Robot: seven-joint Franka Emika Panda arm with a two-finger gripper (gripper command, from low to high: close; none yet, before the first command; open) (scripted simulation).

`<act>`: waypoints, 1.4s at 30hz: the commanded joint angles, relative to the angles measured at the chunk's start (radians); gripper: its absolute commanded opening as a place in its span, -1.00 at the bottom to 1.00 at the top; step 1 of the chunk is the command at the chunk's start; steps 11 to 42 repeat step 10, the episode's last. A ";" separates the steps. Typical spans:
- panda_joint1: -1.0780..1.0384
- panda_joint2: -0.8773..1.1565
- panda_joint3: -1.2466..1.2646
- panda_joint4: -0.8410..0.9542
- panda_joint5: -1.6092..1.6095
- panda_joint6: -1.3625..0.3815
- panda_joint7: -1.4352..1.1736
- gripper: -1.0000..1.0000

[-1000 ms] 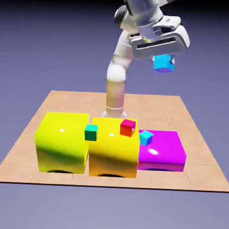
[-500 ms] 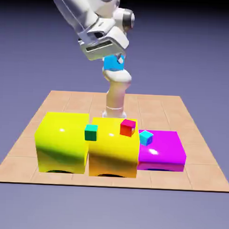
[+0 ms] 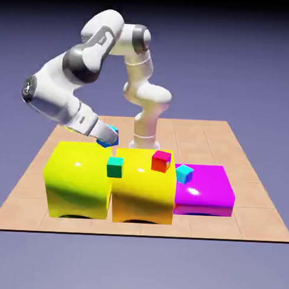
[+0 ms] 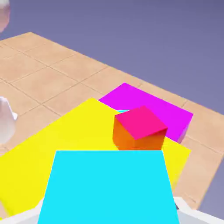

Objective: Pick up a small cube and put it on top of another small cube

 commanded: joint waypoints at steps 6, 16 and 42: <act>0.033 0.065 -0.014 -0.217 0.016 0.152 -0.045 -1.00; 0.029 0.058 -0.013 -0.194 0.015 0.136 -0.040 1.00; 0.029 0.058 -0.013 -0.194 0.015 0.136 -0.040 1.00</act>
